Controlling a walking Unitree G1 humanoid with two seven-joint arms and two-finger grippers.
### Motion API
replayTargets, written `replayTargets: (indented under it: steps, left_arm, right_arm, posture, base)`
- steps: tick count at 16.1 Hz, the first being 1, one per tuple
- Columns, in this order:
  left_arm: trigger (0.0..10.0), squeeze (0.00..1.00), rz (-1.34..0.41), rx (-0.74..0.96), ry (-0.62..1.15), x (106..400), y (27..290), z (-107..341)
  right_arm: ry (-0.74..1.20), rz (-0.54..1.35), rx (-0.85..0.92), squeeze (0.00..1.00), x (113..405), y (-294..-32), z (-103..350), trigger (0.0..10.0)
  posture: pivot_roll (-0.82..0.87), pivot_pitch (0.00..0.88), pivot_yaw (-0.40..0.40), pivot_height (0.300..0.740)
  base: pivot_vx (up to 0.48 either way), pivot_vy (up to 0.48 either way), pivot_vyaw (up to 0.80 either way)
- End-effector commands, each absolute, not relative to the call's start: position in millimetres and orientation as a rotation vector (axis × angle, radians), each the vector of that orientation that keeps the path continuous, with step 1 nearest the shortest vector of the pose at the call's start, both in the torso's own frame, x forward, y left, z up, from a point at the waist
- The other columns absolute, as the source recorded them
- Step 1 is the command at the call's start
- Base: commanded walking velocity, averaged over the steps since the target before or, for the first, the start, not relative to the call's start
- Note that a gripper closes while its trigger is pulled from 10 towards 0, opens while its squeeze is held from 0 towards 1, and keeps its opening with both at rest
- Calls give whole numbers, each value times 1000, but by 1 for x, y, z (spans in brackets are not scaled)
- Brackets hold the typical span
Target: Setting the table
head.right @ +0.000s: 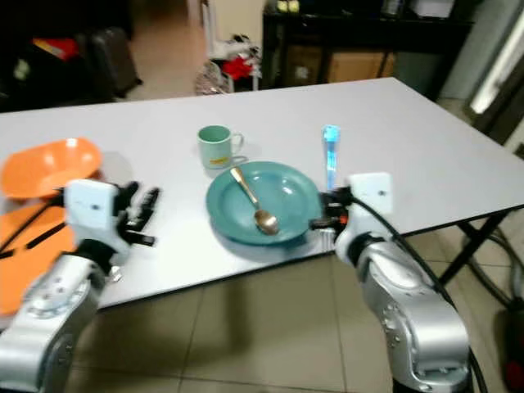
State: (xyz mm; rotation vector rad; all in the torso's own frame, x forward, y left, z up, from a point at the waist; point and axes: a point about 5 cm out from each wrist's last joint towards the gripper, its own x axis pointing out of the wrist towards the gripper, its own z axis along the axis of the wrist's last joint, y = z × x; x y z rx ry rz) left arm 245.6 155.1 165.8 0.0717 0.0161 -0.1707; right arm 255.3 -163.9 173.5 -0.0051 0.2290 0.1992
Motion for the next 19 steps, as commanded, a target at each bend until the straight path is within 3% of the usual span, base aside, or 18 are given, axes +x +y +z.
replayTargets:
  steps: [1,12,14,19]
  left_arm:
    - [10000,0,-196,66,1,245,148,169]
    - [10000,0,-191,72,3,243,147,169]
    - [10000,0,-190,78,2,243,148,170]
    - [10000,0,-256,110,20,242,144,168]
  right_arm:
    - [214,171,-14,0,257,-173,177,10000]
    - [214,258,-33,0,264,-165,181,10000]
    - [283,422,-67,0,266,-153,179,10000]
    - [404,463,-101,0,279,-148,170,10000]
  posture:
    - [-139,0,11,740]
    - [-131,11,0,740]
    - [-136,10,1,740]
    - [-134,2,-1,740]
  base:
    - [315,0,0]
    - [315,0,0]
    - [313,0,0]
    - [58,0,0]
